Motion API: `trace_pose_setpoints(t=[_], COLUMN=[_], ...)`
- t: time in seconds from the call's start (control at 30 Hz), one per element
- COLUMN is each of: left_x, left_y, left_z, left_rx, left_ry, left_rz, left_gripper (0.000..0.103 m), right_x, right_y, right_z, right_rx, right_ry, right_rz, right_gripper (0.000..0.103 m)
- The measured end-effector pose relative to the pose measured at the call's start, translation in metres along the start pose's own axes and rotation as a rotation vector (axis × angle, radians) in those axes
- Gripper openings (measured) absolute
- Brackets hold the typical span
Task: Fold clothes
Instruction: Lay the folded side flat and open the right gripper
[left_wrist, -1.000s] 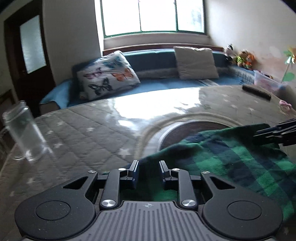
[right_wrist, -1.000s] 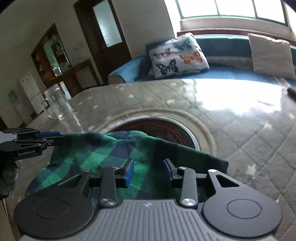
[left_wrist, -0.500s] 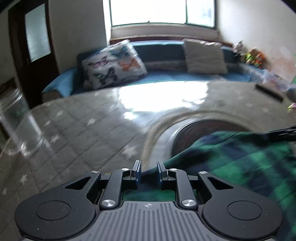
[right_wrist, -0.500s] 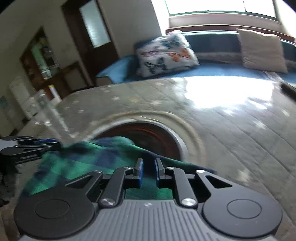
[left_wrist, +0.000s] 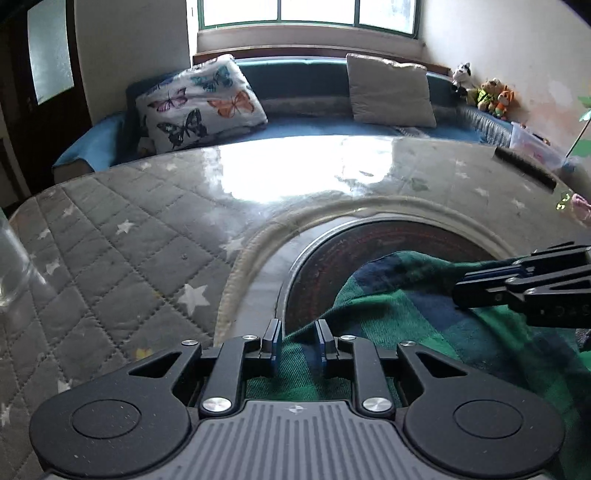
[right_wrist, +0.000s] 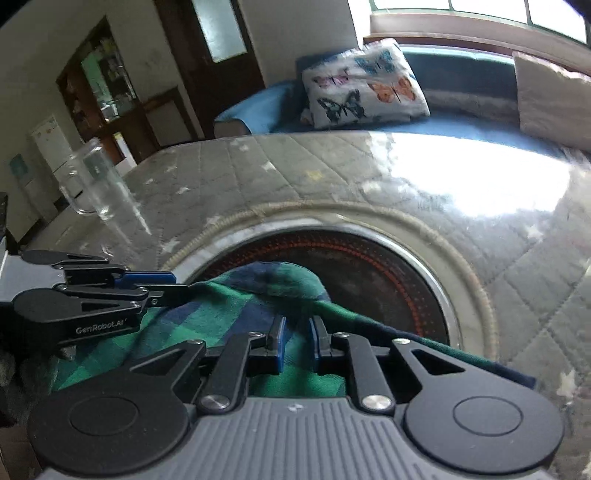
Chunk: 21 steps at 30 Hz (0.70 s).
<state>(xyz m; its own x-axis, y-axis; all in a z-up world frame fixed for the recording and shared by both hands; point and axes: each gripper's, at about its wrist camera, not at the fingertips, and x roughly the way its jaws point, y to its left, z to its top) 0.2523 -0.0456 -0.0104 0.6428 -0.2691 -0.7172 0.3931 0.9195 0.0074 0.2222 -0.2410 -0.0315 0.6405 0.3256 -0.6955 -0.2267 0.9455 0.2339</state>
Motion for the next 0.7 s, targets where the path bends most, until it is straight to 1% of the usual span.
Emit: trace_pose_setpoints(t=[0.1, 0.17, 0.27, 0.33, 0.4, 0.5, 0.6, 0.7], left_x=[-0.015, -0.023, -0.023, -0.019, -0.021, -0.027, -0.032, -0.040], left_y=[-0.006, -0.012, -0.024, -0.030, -0.031, -0.032, -0.034, -0.031], left_z=[-0.004, -0.008, -0.017, -0.023, -0.027, -0.031, -0.035, -0.043], left_rx=[0.015, 0.025, 0.051, 0.069, 0.073, 0.079, 0.096, 0.095], left_ry=[-0.028, -0.044, -0.033, -0.020, -0.024, -0.034, -0.036, -0.041], left_rz=[-0.021, -0.043, -0.062, -0.058, -0.059, -0.067, -0.060, -0.045], left_gripper=[0.022, 0.022, 0.022, 0.023, 0.023, 0.024, 0.026, 0.026], right_x=[-0.016, -0.018, -0.010, -0.007, -0.013, -0.026, -0.028, -0.030], right_y=[0.015, 0.026, 0.037, 0.037, 0.040, 0.050, 0.060, 0.064], right_z=[-0.003, -0.008, -0.020, -0.024, -0.024, -0.029, -0.040, -0.051], right_rx=[-0.054, -0.089, -0.137, -0.145, -0.146, -0.195, -0.235, -0.255], right_ry=[-0.024, -0.020, -0.003, 0.002, -0.006, -0.020, 0.011, 0.020], right_rz=[0.033, 0.051, 0.034, 0.017, 0.010, 0.026, 0.045, 0.031], right_gripper=[0.014, 0.014, 0.014, 0.014, 0.015, 0.016, 0.016, 0.016])
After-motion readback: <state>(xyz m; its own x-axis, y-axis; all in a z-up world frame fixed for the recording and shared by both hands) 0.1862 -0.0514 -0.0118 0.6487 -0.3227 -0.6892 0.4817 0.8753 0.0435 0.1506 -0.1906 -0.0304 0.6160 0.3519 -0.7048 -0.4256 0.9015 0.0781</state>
